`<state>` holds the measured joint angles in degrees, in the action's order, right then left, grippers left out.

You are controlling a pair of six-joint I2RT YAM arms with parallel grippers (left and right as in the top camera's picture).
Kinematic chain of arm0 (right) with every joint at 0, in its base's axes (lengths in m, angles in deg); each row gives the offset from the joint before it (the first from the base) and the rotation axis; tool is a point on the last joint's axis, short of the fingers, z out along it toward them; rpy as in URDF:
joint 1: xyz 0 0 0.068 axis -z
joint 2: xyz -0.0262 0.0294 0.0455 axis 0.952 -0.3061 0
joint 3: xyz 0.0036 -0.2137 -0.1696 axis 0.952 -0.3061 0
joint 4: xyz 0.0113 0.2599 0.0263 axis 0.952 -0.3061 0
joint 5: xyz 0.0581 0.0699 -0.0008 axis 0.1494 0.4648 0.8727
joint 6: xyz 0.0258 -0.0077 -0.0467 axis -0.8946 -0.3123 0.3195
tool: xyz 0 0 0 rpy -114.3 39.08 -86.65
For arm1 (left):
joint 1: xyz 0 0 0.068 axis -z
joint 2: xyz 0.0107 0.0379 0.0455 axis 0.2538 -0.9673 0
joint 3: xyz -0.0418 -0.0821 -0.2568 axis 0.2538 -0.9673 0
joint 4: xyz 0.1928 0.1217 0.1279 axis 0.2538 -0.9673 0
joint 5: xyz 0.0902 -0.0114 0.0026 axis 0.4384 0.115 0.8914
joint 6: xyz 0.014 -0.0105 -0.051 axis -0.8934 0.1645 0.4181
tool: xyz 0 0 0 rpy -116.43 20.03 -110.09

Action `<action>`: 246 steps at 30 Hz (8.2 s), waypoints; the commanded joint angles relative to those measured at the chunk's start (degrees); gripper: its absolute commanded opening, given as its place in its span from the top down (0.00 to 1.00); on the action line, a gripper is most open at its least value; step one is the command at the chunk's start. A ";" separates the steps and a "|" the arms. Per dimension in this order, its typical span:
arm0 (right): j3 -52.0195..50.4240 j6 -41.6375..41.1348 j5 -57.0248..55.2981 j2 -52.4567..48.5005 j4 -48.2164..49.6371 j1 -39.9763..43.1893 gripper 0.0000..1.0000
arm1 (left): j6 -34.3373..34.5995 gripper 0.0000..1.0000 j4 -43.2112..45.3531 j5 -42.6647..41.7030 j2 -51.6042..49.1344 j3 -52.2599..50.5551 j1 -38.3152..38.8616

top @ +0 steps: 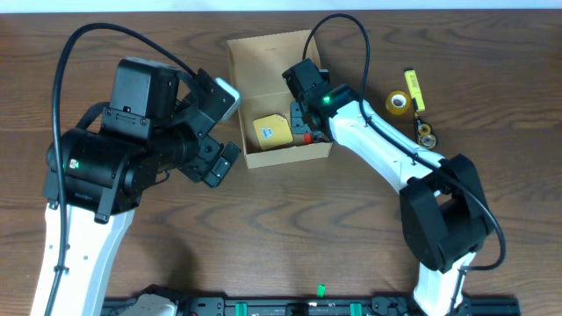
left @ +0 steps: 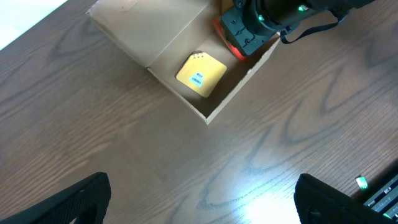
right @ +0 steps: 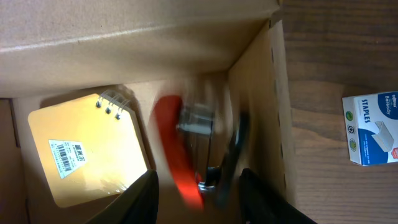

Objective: Pack container
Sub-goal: 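Lower the stapler into the box beside the notepad and release, then withdraw right gripper right to the clear tape roll, then grasp the clear tape roll with the right gripper, then carry the tape roll left over the box, then lower the tape roll onto the notepad inside the box and release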

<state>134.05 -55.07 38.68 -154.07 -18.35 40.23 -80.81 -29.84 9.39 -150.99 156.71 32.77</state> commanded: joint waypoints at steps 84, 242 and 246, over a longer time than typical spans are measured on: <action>1.01 14.21 2.25 -6.60 8.35 28.94 0.18 | -0.37 0.05 -0.15 0.33 -0.11 0.94 -0.04; 1.01 16.92 4.81 9.03 0.90 -4.46 0.99 | -0.37 0.05 -0.15 0.33 -0.11 0.94 -0.04; 1.01 17.11 4.85 7.85 4.24 -4.46 0.99 | -0.37 0.05 -0.15 0.33 -0.11 0.94 -0.04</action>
<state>134.68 -38.91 43.43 -145.50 -15.12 35.62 -80.81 -29.82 9.39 -151.06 156.71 32.77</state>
